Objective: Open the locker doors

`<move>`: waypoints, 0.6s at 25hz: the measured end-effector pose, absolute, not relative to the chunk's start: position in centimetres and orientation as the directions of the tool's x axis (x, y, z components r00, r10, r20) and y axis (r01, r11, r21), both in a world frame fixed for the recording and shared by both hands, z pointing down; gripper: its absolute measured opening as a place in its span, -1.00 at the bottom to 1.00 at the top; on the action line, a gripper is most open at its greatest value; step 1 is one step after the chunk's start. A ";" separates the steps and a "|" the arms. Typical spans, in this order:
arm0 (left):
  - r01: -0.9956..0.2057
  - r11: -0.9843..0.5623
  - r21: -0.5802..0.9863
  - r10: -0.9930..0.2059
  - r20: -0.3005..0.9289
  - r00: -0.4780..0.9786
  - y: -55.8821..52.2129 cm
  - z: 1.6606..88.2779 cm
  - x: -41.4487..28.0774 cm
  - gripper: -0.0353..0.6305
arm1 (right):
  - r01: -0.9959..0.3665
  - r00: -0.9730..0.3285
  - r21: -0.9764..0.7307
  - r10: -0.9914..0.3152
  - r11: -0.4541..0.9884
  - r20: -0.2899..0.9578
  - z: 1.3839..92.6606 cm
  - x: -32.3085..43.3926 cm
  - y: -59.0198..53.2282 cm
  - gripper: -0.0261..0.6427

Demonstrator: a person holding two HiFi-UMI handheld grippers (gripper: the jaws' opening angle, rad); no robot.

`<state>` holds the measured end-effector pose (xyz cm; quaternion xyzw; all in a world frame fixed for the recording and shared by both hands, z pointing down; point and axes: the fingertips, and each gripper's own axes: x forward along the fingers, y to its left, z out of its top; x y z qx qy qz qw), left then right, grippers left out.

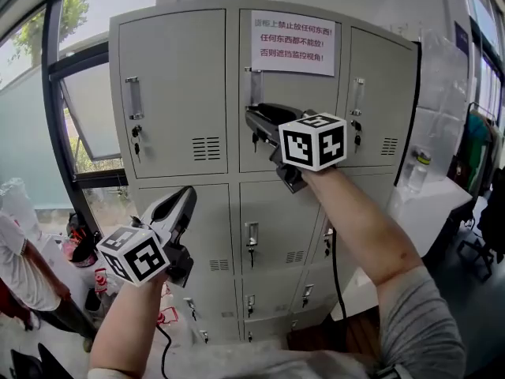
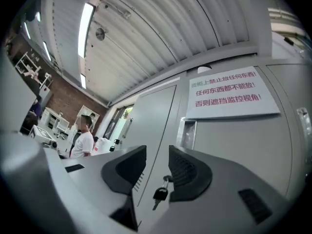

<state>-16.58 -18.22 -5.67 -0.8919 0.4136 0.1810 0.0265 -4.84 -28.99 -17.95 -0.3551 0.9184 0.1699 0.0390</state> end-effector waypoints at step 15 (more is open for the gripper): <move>-0.731 -0.680 0.061 -0.699 -0.357 0.620 -17.3 -7.1 -18.7 -0.88 | -0.797 -0.600 0.182 -0.790 0.576 -0.128 -21.0 -7.6 -35.6 -0.40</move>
